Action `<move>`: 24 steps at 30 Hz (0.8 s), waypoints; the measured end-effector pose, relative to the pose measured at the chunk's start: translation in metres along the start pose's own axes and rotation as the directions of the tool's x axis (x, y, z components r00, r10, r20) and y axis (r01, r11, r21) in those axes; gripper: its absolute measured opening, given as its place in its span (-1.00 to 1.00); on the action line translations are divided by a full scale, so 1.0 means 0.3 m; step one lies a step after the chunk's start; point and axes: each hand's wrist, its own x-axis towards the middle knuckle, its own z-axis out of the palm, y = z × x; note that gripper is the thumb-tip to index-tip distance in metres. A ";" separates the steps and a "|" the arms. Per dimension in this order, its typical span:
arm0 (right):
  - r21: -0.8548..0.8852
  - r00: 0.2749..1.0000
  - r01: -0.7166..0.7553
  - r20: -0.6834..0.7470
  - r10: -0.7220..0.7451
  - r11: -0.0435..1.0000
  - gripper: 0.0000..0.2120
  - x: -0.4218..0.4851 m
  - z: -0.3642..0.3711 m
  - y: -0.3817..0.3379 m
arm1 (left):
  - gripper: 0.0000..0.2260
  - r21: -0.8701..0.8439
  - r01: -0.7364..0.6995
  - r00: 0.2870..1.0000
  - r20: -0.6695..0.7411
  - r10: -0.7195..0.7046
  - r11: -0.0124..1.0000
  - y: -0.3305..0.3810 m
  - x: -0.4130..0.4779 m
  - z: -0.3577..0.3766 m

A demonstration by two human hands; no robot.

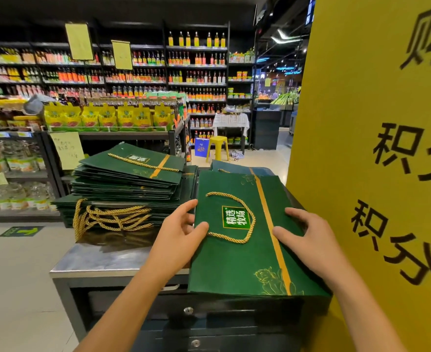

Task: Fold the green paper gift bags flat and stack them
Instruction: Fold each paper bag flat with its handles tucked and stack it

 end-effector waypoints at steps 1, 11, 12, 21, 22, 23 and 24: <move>0.015 1.000 0.001 0.005 -0.001 1.000 -0.38 0.020 -0.007 -0.008 | -0.47 0.017 -0.014 1.000 0.025 0.014 1.000 0.020 0.015 -0.004; -0.002 0.999 -0.018 0.027 0.018 1.000 -0.33 0.329 -0.029 -0.076 | -0.47 0.141 -0.017 0.958 0.286 -0.024 0.990 0.179 0.332 0.020; -0.016 0.999 -0.020 0.028 0.020 1.000 -0.34 0.365 -0.019 -0.074 | -0.43 0.160 -0.018 0.957 0.287 -0.030 0.987 0.181 0.371 0.027; -0.155 0.997 0.023 0.074 -0.011 0.988 -0.50 0.583 0.072 -0.022 | -0.41 0.300 0.008 0.965 0.249 -0.087 0.954 0.079 0.653 0.129; -0.169 0.996 0.026 0.091 -0.011 0.985 -0.50 0.594 0.086 -0.010 | -0.40 0.338 0.015 0.967 0.235 -0.100 0.941 0.061 0.666 0.137; -0.181 0.995 0.026 0.104 -0.007 0.983 -0.51 0.601 0.098 0.004 | -0.36 0.382 0.022 0.970 0.217 -0.113 0.924 0.039 0.677 0.147; -0.190 0.993 0.024 0.115 -0.002 0.982 -0.52 0.606 0.109 0.019 | -0.30 0.432 0.029 0.973 0.195 -0.124 0.901 0.013 0.691 0.156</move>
